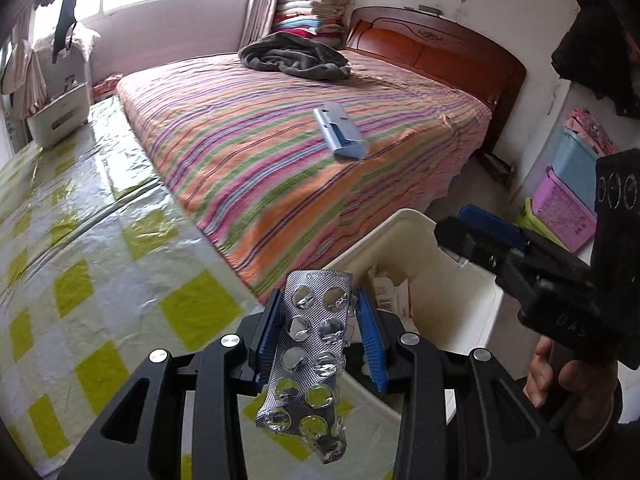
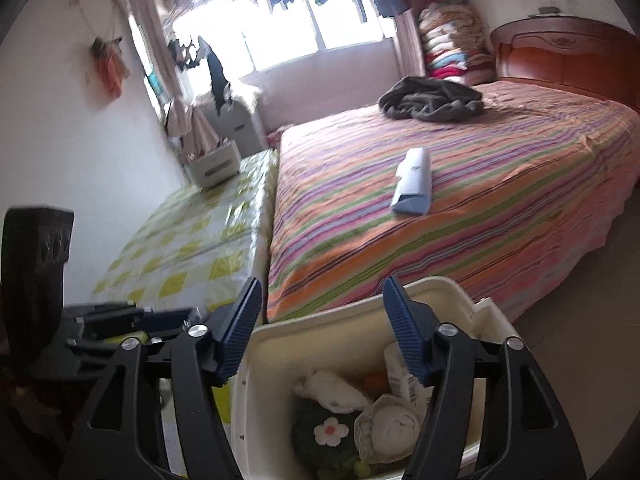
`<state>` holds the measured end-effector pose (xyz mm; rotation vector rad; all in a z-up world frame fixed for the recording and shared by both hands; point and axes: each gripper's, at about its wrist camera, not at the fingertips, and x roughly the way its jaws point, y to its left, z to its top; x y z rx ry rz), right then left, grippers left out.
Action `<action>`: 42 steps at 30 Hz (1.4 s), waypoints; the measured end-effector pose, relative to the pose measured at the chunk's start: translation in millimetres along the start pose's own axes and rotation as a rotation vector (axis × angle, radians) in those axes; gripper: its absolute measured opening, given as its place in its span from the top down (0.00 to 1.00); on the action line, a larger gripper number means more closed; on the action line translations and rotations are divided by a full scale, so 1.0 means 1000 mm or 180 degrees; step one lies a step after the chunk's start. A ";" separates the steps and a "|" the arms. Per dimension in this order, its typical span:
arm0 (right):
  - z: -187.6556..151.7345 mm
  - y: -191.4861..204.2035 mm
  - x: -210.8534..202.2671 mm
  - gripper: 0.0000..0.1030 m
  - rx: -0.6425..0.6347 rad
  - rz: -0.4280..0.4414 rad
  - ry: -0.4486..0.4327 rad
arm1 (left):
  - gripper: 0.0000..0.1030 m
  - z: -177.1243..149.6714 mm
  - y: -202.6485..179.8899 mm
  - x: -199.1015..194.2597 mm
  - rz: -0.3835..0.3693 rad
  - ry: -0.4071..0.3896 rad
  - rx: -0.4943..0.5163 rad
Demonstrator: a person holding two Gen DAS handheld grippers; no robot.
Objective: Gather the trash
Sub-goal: 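Carry the blister pack and tissue over the white bin, then open the right tool over the bin while the left tool releases the blister pack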
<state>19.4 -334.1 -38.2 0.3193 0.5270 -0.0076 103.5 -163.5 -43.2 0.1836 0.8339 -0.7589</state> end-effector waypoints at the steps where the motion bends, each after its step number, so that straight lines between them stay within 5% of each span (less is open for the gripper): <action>1: 0.002 -0.003 -0.003 0.37 0.0032 -0.0019 -0.0047 | 0.65 0.002 -0.004 0.002 -0.0004 0.0008 0.0025; 11: 0.014 -0.044 -0.045 0.30 0.0610 -0.0163 -0.0651 | 0.63 0.007 -0.035 0.029 -0.0044 0.0168 0.0137; 21: 0.014 -0.046 -0.051 0.29 0.0806 -0.0150 -0.0875 | 0.63 0.020 -0.062 0.052 -0.0060 0.0210 0.0208; 23: 0.014 -0.047 -0.058 0.29 0.0829 -0.0139 -0.0942 | 0.55 0.022 -0.068 0.055 -0.0048 0.0230 0.0238; 25: 0.012 -0.051 -0.067 0.29 0.0863 -0.0154 -0.1022 | 0.27 0.024 -0.073 0.058 -0.0017 0.0242 0.0240; 30: 0.005 -0.065 -0.074 0.27 0.0998 -0.0192 -0.1131 | 0.24 0.022 -0.073 0.062 -0.0001 0.0363 0.0081; 35: 0.002 -0.066 -0.069 0.26 0.0985 -0.0263 -0.1144 | 0.24 0.013 -0.073 0.044 0.0347 0.0252 0.0146; 42: -0.023 -0.015 -0.088 0.20 0.0658 -0.0368 -0.1088 | 0.24 -0.014 -0.068 -0.017 0.1018 -0.0147 0.0328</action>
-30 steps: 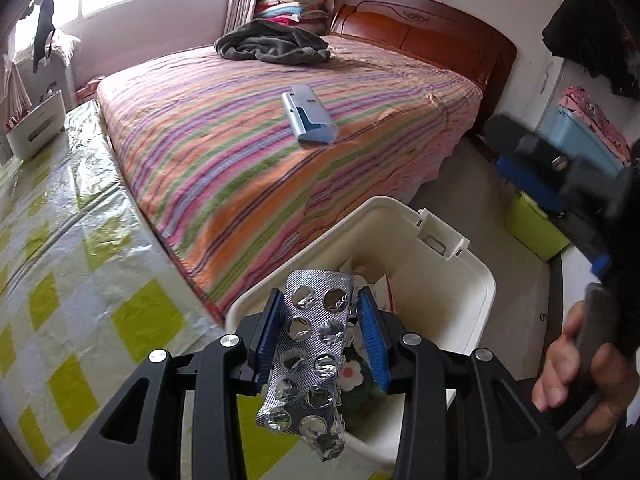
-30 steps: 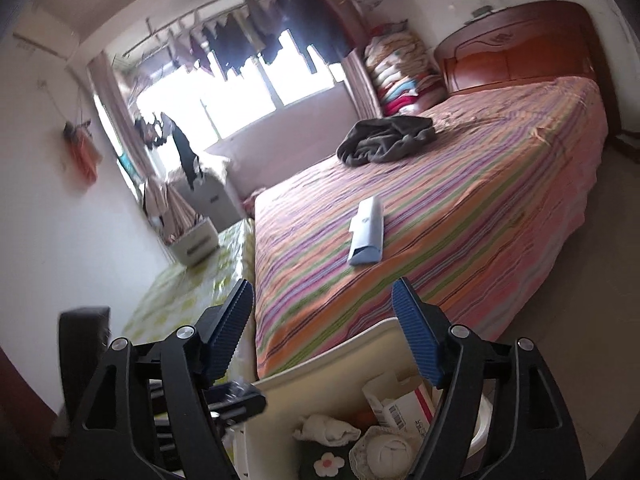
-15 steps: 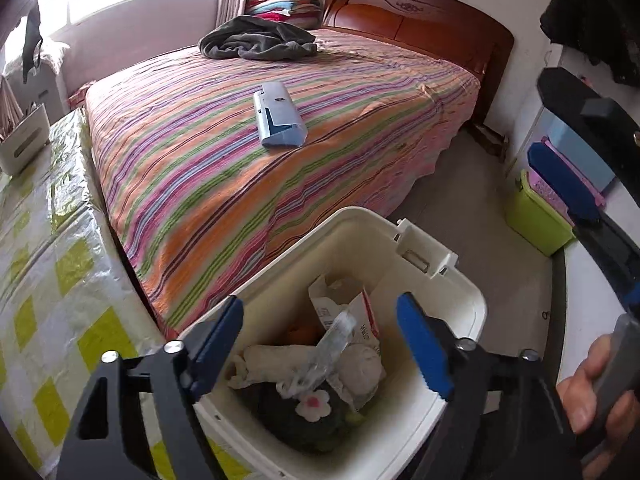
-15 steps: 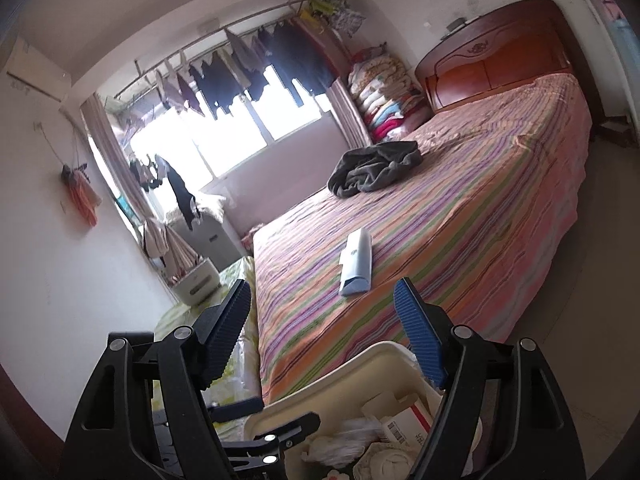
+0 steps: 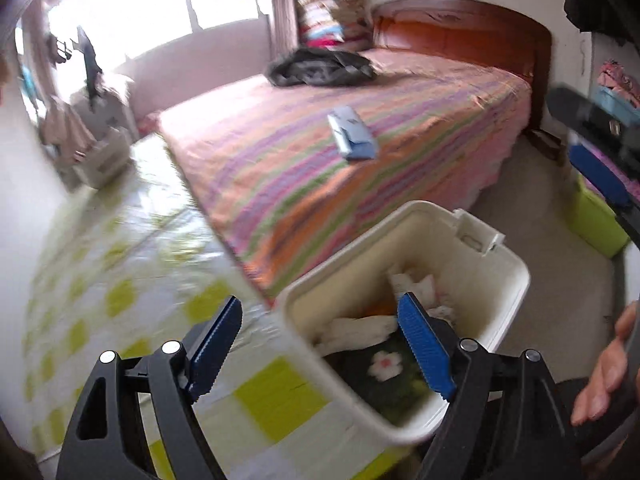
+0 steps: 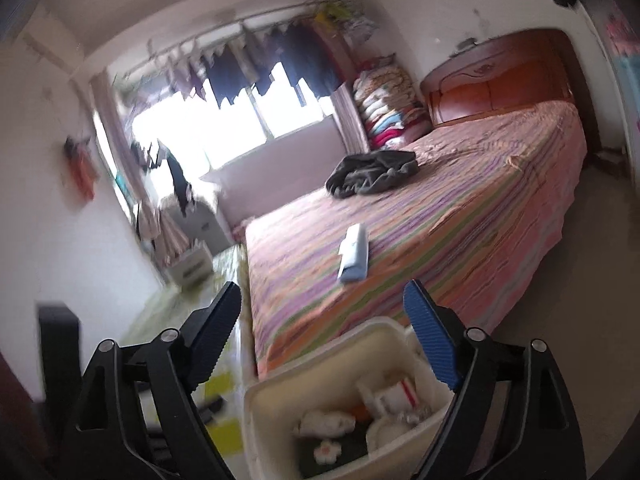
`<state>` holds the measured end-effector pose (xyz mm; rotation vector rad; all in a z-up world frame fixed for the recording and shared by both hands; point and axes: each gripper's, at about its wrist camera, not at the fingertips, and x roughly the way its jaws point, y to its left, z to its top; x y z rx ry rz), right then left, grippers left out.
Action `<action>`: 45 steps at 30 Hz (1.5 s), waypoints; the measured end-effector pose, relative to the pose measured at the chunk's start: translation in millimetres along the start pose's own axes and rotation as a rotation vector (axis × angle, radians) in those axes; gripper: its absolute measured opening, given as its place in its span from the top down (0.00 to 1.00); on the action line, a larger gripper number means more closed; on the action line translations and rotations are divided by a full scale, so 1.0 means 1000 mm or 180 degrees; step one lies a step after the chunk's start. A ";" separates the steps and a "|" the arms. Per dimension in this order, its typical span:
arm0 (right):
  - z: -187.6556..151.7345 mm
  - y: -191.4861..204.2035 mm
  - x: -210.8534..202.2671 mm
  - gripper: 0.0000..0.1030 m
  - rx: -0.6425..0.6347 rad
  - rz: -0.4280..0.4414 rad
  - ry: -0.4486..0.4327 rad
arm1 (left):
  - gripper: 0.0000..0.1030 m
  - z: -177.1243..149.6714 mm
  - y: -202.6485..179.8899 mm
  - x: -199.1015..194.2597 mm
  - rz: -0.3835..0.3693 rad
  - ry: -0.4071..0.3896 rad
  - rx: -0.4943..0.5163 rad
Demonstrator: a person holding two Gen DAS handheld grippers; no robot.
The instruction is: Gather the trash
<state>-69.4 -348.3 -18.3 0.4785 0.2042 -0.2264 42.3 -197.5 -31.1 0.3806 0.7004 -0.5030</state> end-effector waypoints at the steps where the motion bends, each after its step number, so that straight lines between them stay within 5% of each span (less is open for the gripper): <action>1: -0.006 0.009 -0.005 0.20 -0.0090 -0.0012 0.0055 | 0.24 -0.006 0.006 -0.011 0.0099 -0.0048 -0.0006; 5: -0.029 0.048 -0.028 0.16 -0.0426 0.0021 0.0290 | 0.24 -0.029 0.030 -0.048 0.0459 -0.0122 -0.0164; 14: -0.074 0.119 -0.066 0.16 -0.0982 0.0059 0.0679 | 0.18 -0.077 0.075 -0.102 0.0680 -0.0106 -0.0498; 24: -0.071 0.164 -0.070 0.16 -0.1213 0.0226 0.0815 | 0.18 -0.105 0.109 -0.135 0.0765 -0.0221 -0.0744; 27: -0.069 0.175 -0.067 0.16 -0.1292 0.0287 0.0832 | 0.10 -0.109 0.116 -0.138 0.0688 -0.0218 -0.0825; 45: -0.056 0.149 -0.001 0.16 -0.1124 0.0170 0.0990 | 0.09 -0.095 0.134 -0.096 0.0695 0.0059 -0.0879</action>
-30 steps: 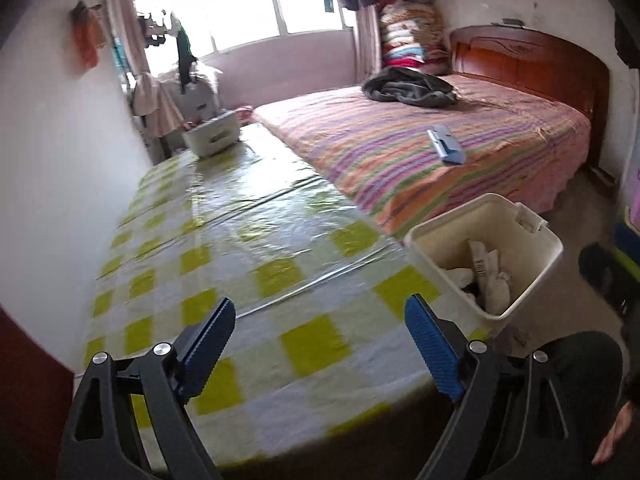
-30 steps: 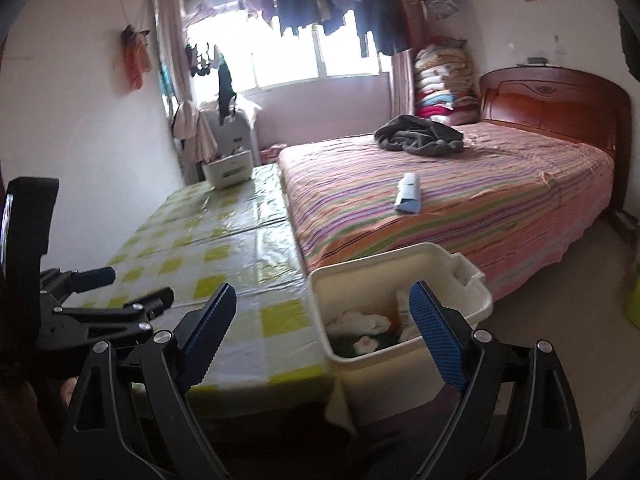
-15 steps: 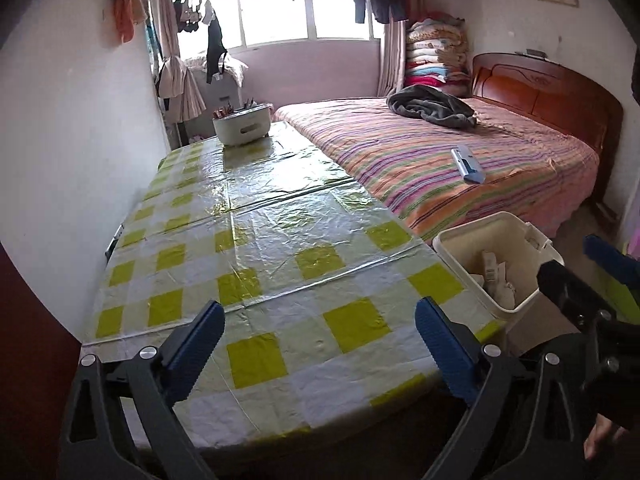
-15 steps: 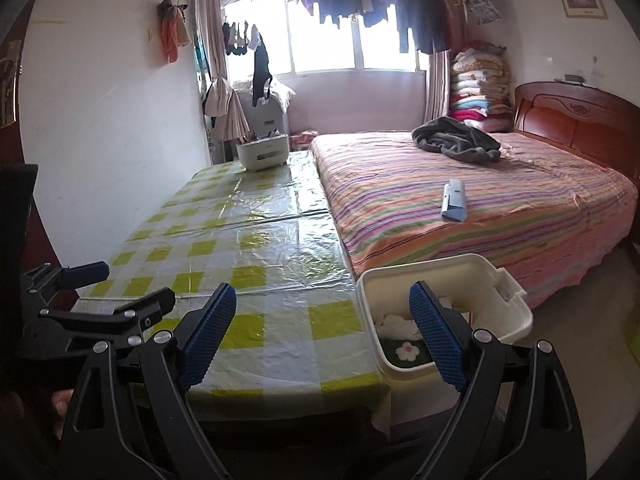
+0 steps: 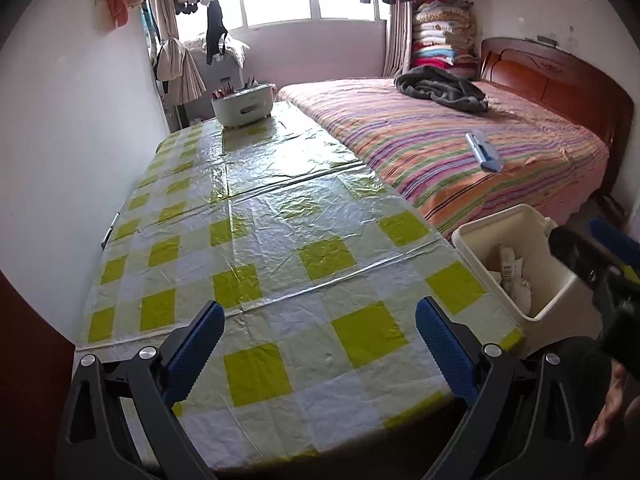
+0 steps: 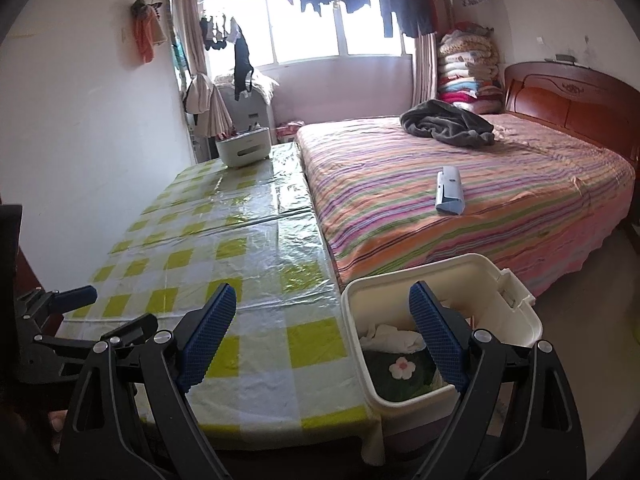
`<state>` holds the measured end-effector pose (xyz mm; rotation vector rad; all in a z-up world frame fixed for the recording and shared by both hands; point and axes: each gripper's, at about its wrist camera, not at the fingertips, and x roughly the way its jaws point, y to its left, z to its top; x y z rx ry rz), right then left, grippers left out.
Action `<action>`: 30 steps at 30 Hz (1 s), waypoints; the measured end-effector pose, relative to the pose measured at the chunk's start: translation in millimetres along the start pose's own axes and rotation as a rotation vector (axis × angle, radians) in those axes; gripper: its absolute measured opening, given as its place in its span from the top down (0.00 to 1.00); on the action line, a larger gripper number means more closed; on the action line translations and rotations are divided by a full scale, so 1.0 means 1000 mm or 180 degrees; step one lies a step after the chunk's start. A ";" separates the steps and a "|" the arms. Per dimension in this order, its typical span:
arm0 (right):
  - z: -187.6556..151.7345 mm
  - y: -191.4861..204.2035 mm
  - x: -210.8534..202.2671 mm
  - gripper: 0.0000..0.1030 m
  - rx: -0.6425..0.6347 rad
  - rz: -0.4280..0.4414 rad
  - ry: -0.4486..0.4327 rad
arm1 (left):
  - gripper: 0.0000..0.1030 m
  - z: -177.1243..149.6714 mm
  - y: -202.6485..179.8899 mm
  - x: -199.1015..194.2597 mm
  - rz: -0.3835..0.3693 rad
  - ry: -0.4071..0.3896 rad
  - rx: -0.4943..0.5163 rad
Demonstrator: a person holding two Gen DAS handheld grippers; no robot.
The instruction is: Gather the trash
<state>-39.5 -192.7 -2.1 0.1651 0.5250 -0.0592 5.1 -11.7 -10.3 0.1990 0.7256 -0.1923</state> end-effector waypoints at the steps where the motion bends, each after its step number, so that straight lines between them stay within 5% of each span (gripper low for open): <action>1: 0.001 -0.002 0.004 0.16 0.0015 -0.0005 0.0011 | 0.09 0.001 0.000 0.003 0.0002 0.0012 0.0012; 30: 0.006 -0.015 0.052 0.16 0.0167 0.0031 0.0134 | 0.09 0.021 -0.017 0.036 0.0113 0.0057 0.0295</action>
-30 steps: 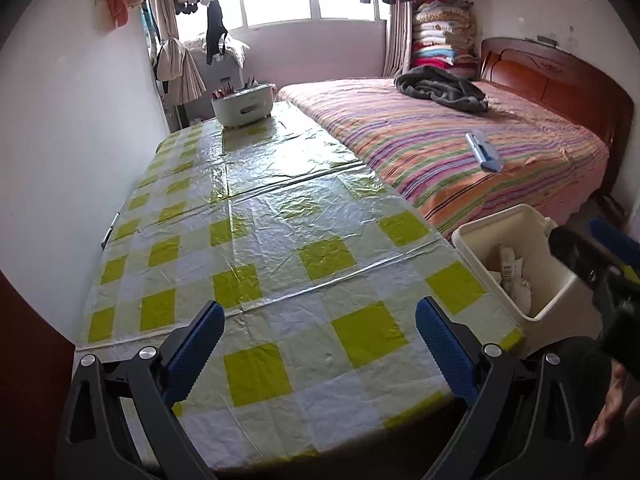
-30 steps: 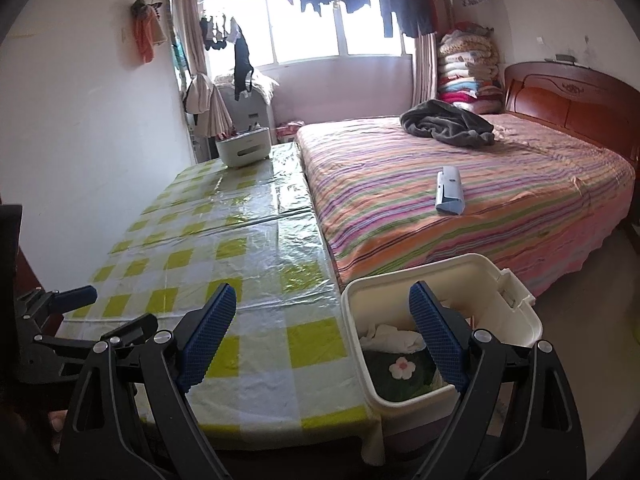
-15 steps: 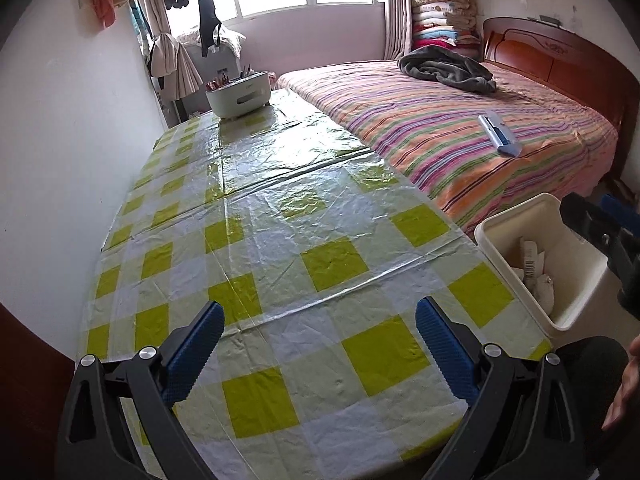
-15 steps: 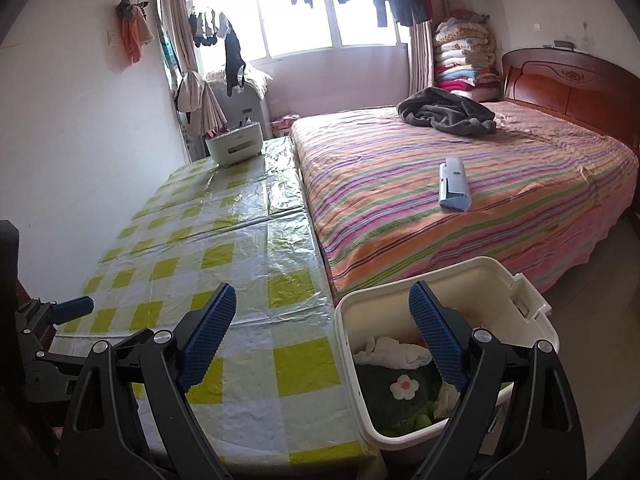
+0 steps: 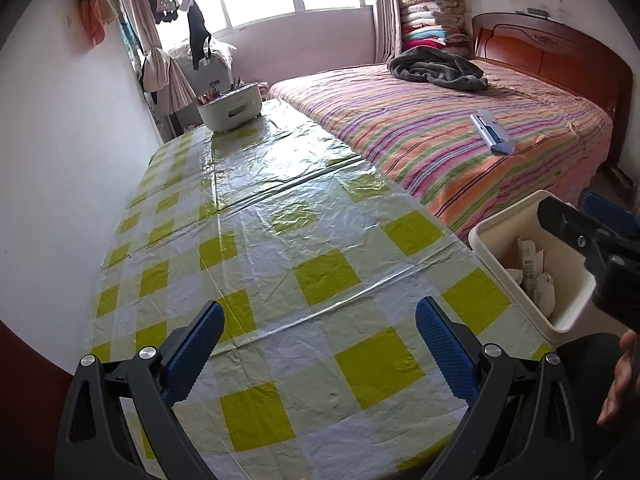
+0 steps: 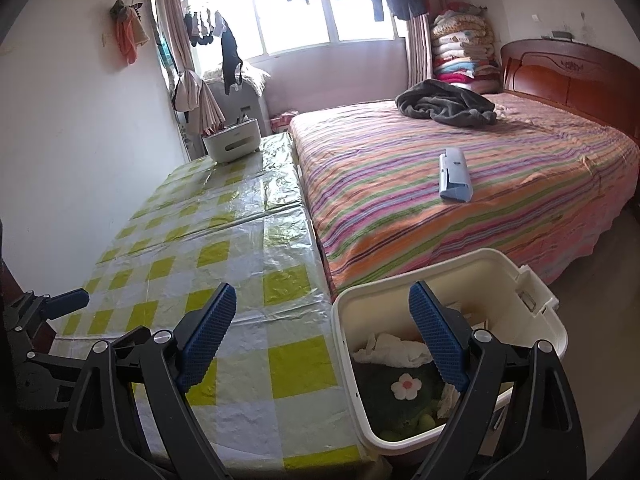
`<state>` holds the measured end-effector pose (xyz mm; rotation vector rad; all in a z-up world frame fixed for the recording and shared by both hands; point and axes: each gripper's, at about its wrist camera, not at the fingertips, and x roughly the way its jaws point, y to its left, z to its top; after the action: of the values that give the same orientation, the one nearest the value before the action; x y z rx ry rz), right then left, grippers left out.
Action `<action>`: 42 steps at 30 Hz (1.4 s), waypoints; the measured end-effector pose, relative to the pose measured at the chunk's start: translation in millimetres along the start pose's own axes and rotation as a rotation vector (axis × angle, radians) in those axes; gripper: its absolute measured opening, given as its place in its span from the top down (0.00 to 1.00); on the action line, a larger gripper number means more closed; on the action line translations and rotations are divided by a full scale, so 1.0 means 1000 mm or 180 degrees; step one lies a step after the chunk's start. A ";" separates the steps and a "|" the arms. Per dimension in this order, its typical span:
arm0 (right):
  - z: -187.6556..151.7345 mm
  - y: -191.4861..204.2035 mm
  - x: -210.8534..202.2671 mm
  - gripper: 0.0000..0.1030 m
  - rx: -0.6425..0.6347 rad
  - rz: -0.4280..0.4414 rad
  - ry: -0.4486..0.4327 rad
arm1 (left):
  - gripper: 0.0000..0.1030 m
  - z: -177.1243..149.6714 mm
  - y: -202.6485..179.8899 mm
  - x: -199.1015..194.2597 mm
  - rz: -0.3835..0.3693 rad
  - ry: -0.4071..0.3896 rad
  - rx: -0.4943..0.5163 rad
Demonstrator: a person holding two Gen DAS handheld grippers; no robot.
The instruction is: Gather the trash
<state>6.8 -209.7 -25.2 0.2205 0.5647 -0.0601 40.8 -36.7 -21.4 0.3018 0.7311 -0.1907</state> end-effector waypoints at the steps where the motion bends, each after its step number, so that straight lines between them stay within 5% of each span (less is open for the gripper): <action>1: -0.001 -0.001 0.000 0.16 0.0015 0.0004 0.0004 | 0.09 0.000 -0.002 -0.001 0.0017 -0.0011 0.0025; 42: -0.015 -0.040 -0.015 0.16 0.0285 -0.0099 -0.0010 | 0.09 -0.005 -0.063 -0.013 -0.0345 0.0104 0.0537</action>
<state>-18.4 -245.2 -37.2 0.2987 0.5630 -0.1162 10.5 -93.1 -29.0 0.4268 0.7659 -0.3520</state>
